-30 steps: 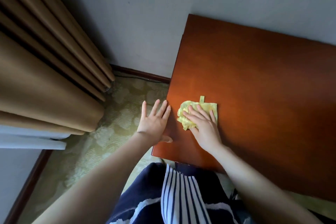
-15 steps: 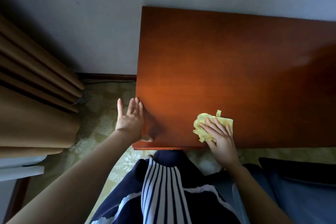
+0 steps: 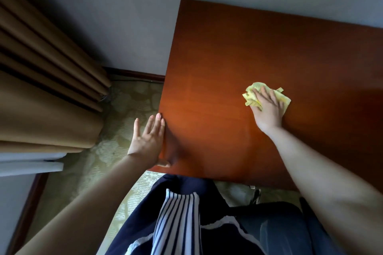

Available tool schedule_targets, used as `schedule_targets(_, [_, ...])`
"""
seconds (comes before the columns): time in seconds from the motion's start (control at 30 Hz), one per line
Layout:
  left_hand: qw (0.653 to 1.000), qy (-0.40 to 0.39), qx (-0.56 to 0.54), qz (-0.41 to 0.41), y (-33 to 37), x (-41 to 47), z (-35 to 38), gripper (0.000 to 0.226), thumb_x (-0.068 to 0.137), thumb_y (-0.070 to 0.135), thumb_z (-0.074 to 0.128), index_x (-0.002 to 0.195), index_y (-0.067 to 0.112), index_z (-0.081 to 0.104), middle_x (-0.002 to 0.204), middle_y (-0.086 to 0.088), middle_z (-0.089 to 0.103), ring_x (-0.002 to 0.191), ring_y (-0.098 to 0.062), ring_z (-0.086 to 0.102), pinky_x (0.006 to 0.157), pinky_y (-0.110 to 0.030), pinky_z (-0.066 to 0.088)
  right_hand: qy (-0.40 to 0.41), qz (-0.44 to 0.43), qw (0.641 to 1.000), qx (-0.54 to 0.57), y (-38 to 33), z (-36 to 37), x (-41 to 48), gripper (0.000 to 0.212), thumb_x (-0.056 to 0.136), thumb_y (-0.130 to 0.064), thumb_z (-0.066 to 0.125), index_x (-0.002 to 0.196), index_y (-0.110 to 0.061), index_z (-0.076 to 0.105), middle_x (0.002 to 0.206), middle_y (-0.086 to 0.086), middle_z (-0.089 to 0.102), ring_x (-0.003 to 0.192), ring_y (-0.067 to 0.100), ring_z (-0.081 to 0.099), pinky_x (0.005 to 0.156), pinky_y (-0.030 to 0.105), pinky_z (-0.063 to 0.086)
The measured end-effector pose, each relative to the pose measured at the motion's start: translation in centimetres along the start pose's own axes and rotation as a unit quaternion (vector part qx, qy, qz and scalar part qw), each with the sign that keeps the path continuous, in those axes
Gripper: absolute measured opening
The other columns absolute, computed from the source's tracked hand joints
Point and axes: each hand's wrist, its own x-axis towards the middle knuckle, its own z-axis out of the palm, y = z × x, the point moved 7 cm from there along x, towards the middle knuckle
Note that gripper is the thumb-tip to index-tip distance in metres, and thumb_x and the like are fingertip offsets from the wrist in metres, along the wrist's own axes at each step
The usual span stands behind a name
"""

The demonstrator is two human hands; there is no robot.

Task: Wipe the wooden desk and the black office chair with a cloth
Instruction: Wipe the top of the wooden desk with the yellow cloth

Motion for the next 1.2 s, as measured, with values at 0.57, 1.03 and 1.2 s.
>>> schedule_targets(0.57, [0.998,0.005,0.04,0.048,-0.9,0.4,-0.5,0.13,0.069,0.076,0.055,0.146,0.0,-0.018,0.156,-0.013,-0.021,0.143,-0.023,-0.022,0.111,-0.054,-0.015,-0.027,-0.106,0.994,0.017,-16.9,7.5,-7.1,0.051,0.096,-0.036,0.048,0.144,-0.041,0.031,0.156,-0.017,0.017,0.146,0.011,0.003,0.116,0.041,-0.003])
schedule_targets(1.03, [0.989,0.006,0.099,0.112,-2.3,0.7,0.4,0.136,0.065,0.08,0.055,0.144,0.0,-0.021,0.155,-0.015,-0.025,0.143,-0.026,-0.022,0.108,-0.061,-0.012,0.049,-0.088,0.993,0.065,-17.9,10.3,-20.8,0.057,0.085,-0.012,0.061,0.137,-0.032,0.049,0.149,-0.014,0.035,0.144,0.011,0.019,0.118,0.04,0.007])
schedule_targets(1.2, [0.989,0.021,0.117,0.085,-1.6,0.6,0.7,0.14,0.062,0.082,0.055,0.142,-0.004,-0.023,0.154,-0.018,-0.024,0.143,-0.028,-0.022,0.107,-0.064,-0.012,0.046,-0.093,0.993,0.059,-13.7,9.2,-22.5,0.063,0.08,-0.005,0.054,0.138,-0.029,0.049,0.148,-0.012,0.038,0.143,0.008,0.018,0.117,0.038,0.006])
